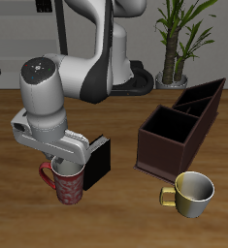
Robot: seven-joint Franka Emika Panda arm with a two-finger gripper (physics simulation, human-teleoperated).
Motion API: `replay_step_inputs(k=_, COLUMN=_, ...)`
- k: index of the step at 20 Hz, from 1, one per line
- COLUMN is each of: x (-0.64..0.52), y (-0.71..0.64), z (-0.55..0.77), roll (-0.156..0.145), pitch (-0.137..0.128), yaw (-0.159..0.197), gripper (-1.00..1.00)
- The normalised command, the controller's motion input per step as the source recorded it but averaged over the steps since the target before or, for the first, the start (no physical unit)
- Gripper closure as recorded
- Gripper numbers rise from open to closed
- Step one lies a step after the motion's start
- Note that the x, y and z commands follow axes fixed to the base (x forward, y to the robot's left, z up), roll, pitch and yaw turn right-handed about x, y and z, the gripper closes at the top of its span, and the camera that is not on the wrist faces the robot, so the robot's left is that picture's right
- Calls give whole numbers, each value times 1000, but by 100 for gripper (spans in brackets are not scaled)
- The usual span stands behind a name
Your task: Place the red mug into the left desk caddy's right compartment
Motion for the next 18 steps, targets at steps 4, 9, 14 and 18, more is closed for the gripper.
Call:
replay_step_inputs(k=4, x=-178, y=-74, z=546, roll=-36, pitch=-59, yaw=15, gripper=100)
replay_step_inputs(k=9, x=-309, y=-133, z=753, roll=-27, pitch=-95, yaw=29, gripper=100)
replay_step_inputs(k=14, x=-284, y=-120, z=490, roll=-32, pitch=-56, yaw=17, gripper=100)
replay_step_inputs(k=18, x=-340, y=-44, z=444, roll=-32, pitch=-45, yaw=22, gripper=100)
